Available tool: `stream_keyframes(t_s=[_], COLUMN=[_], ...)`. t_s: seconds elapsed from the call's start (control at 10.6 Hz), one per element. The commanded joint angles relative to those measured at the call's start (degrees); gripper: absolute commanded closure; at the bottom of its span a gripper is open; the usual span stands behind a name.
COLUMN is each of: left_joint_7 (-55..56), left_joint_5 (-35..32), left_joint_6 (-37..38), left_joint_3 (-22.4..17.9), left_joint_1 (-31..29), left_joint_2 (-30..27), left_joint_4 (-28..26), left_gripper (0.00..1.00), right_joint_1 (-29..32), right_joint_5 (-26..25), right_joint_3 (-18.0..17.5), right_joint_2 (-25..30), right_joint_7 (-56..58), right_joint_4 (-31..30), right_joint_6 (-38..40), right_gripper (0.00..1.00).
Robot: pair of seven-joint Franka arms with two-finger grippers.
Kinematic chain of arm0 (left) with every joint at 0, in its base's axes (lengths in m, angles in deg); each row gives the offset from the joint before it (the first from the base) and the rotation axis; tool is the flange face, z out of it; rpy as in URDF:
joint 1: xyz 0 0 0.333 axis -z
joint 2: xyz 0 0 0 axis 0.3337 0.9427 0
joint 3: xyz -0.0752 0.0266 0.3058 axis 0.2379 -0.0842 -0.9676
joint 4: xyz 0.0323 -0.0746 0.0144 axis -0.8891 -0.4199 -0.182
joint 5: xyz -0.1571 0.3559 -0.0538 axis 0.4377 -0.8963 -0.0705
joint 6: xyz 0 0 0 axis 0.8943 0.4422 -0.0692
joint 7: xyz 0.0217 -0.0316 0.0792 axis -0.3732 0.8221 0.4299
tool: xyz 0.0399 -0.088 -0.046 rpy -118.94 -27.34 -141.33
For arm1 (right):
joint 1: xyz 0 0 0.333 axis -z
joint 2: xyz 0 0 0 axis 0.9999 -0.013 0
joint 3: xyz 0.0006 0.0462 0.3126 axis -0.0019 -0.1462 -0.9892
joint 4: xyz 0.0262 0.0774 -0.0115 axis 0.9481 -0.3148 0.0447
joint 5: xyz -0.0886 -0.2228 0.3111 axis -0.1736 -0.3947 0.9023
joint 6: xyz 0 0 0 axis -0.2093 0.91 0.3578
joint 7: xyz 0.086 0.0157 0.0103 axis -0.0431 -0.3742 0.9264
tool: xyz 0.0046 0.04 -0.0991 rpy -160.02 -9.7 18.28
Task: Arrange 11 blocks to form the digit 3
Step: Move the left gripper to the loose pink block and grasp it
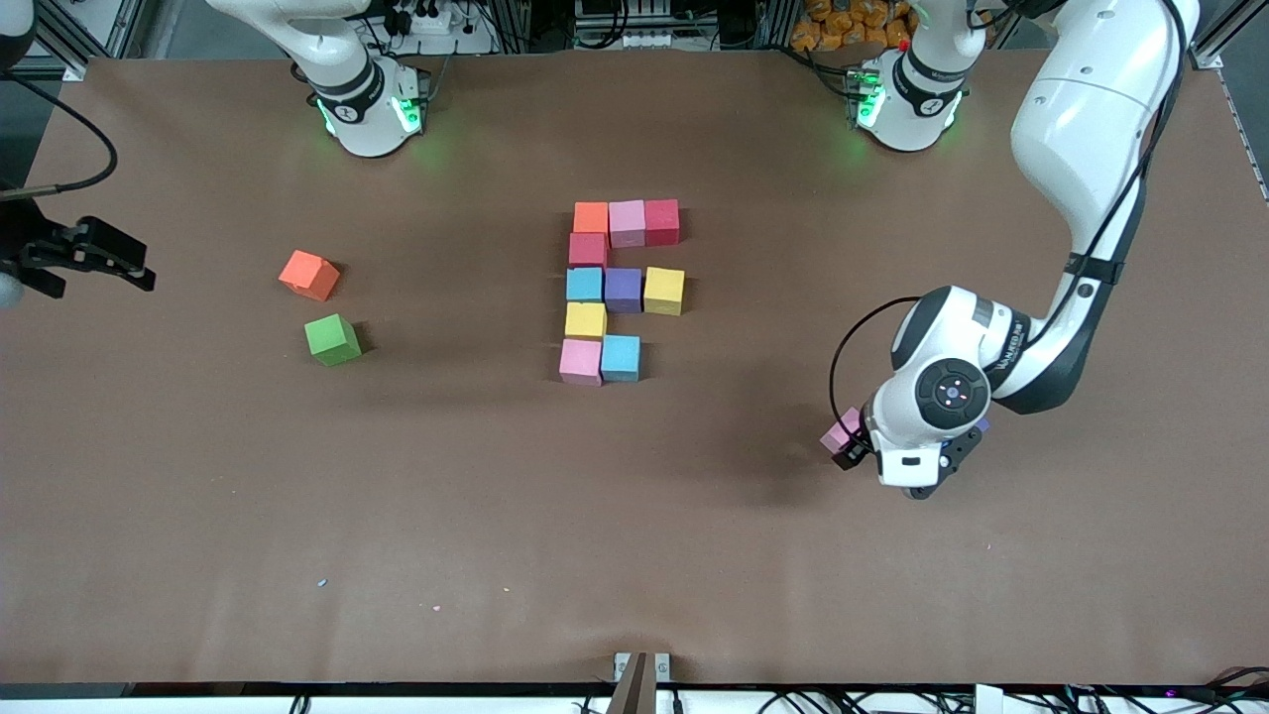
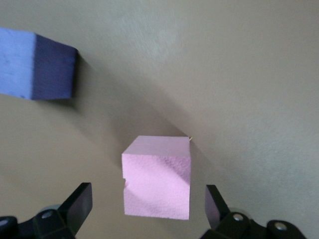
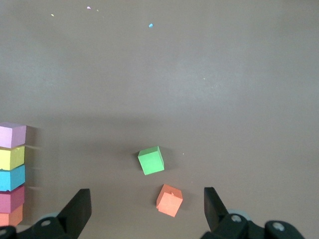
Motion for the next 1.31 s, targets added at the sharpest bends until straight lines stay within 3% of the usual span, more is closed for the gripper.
stream_keyframes(t_s=[0.0, 0.28, 0.47, 0.56, 0.85, 1.22], left_joint_7=[-1.2, -1.2, -0.8, -0.4, 3.8, 22.6], left_joint_5=[0.4, -1.7, -1.6, -1.6, -0.8, -0.6], left_joint_6=[-5.1, -5.3, -5.3, -5.3, -4.5, -4.0], left_joint_3=[0.2, 0.2, 0.2, 0.2, 1.1, 8.6], left_joint_1=[-1.5, -1.6, -2.3, -2.6, -1.7, 0.4], left_joint_2=[-1.2, -0.9, -0.9, -0.9, -1.8, -1.8], left_joint_4=[-5.1, -5.5, -6.2, -6.3, -6.8, -6.3], left_gripper=[0.0, 0.0, 0.5, 0.58, 0.58, 0.58], right_joint_1=[0.8, 0.6, 1.7, 1.7, 3.5, 3.0], right_joint_5=[4.1, 4.3, 4.2, 3.8, 3.4, 1.3], right_joint_3=[0.1, 0.0, 0.2, 0.2, 0.2, -0.4], right_joint_2=[-0.8, 0.1, 0.2, 0.9, 1.0, 1.3], right_joint_7=[0.8, 4.7, 5.0, 4.5, 3.5, -4.6], right_joint_4=[0.7, 0.5, 0.2, 0.2, 0.3, 0.9], right_joint_6=[-4.1, -4.5, -4.3, -3.2, 0.6, 3.4], right_gripper=[0.0, 0.0, 0.0, 0.0, 0.0, 0.0])
